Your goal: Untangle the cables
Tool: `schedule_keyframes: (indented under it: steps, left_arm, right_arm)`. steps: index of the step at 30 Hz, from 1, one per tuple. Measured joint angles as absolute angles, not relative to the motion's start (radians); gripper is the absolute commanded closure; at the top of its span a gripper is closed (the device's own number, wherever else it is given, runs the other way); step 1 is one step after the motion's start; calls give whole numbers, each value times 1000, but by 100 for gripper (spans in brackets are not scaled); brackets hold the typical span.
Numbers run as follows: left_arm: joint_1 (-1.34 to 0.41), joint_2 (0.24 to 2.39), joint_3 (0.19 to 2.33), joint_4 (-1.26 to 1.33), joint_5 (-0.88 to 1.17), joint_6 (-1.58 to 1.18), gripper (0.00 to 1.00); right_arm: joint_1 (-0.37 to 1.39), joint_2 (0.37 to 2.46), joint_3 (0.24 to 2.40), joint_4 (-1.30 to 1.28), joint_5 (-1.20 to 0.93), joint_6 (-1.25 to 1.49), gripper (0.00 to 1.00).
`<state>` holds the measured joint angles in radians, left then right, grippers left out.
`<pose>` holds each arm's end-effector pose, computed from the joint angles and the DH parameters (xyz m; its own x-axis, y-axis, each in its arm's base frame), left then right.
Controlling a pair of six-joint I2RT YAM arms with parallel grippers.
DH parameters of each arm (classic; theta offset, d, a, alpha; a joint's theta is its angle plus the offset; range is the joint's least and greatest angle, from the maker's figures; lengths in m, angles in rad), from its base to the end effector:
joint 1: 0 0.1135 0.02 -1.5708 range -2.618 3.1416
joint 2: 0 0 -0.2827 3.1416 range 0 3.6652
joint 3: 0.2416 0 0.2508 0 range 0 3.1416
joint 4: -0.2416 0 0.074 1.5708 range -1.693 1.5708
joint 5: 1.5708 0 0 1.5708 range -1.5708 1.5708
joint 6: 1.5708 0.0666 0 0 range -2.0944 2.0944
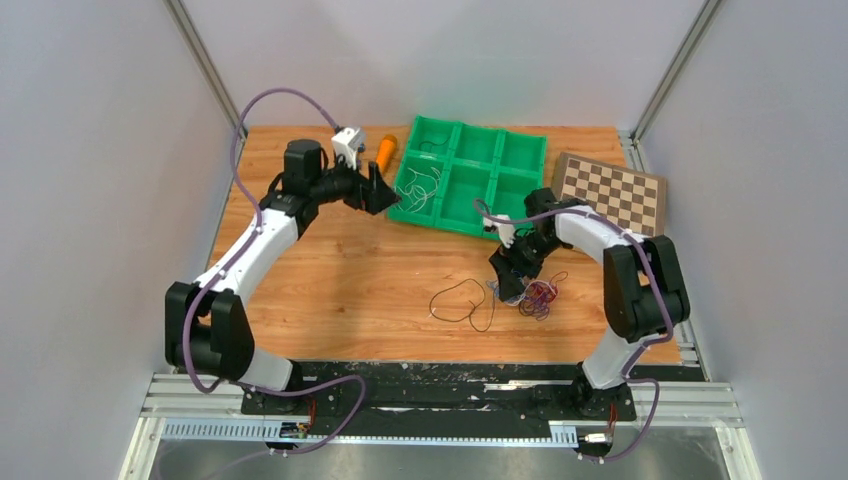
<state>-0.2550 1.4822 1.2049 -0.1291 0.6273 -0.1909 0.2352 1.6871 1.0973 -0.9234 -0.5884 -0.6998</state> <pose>0.3415 -0.1294 0.3356 -0.5133 -0.0249 -0.8578 0.6402 0.6546 -0.4021 0.2792 0.1049 0.1795 -0.5978 -0.6942 -0.4009 -0.7973 0.4633 0.3868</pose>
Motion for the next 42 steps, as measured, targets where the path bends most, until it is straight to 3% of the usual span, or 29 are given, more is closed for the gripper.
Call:
schedule_keyframes:
  steps: [3,5,6,17,27,31,33,34,36,39,42]
  left_arm:
    - [-228,1405,1051,-125,710,-197,4]
    - [-231,1347,953,-138,769,-196,7]
    - [-234,1316,904,-147,801,-194,10]
    - [-323,1210,729,-131,960,-165,19]
    - [-408,1340,723,105,936,-284,25]
    - [-448,1421,732,154,889,-316,40]
    - [-458,1459,735,169,870,-340,59]
    - [-461,1473,735,171,858,-347,76]
    - [-461,1478,735,171,846,-358,97]
    - [-458,1455,743,151,826,-351,100]
    - [-434,1351,744,96,823,-345,100]
  right_arm:
    - [296,1759,1085,-888,-582,-696,59]
    - [341,1802,1102,-871,-601,-683,91]
    - [364,1815,1116,-859,-612,-671,99]
    - [458,1840,1297,-707,-850,-467,100]
    - [548,1840,1300,-685,-865,-409,100]
    - [558,1840,1300,-679,-864,-398,100]
    - [558,1840,1300,-675,-862,-394,99]
    - [557,1840,1300,-675,-860,-393,98]
    - [557,1839,1296,-671,-852,-393,88]
    - [551,1834,1273,-664,-815,-395,75]
    - [534,1833,1229,-659,-762,-402,70]
